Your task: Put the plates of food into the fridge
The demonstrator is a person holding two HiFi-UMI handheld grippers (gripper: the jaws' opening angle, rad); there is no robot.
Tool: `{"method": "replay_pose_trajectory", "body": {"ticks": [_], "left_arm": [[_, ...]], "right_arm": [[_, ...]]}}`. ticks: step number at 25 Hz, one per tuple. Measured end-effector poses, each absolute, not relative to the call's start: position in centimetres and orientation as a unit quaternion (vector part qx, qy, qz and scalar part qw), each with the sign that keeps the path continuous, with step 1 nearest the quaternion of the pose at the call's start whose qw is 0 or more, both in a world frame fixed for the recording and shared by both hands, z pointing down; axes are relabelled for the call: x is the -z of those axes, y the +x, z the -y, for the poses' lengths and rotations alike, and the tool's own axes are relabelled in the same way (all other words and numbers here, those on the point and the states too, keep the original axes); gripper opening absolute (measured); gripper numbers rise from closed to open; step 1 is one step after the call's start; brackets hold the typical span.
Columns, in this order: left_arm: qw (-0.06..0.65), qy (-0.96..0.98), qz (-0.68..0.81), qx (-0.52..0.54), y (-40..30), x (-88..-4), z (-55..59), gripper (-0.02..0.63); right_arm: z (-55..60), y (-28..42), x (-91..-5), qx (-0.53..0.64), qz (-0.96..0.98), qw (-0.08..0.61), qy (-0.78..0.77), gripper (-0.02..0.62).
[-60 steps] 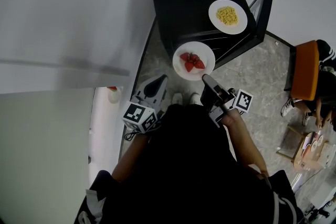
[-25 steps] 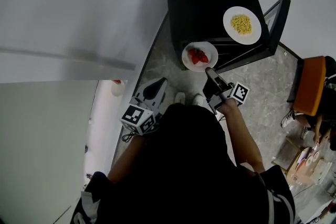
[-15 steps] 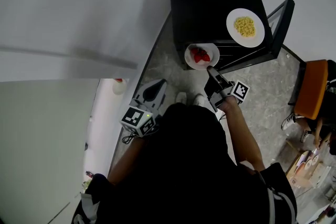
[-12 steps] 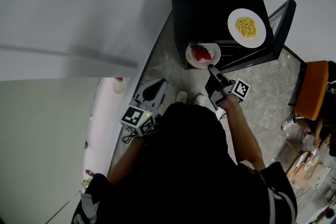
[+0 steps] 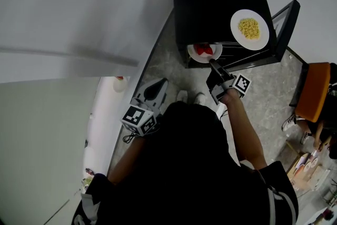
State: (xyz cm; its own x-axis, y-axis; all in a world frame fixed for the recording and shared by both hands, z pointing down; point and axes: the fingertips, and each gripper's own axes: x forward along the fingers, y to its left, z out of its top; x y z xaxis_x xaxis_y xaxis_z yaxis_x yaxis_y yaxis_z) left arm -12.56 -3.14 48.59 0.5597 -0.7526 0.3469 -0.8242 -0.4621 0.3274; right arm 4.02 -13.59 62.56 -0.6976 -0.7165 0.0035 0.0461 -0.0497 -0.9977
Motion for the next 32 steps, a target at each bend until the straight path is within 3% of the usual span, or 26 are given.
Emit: {"method": "replay_pose_trajectory", "body": {"ticks": [32], "left_arm": [[0.246, 0.847, 0.464, -0.083, -12.9, -49.4, 2.9, 0.023]], "right_arm": [[18.8, 2.4, -65.1, 0.675, -0.617, 0.269, -0.302, 0.034]]}}
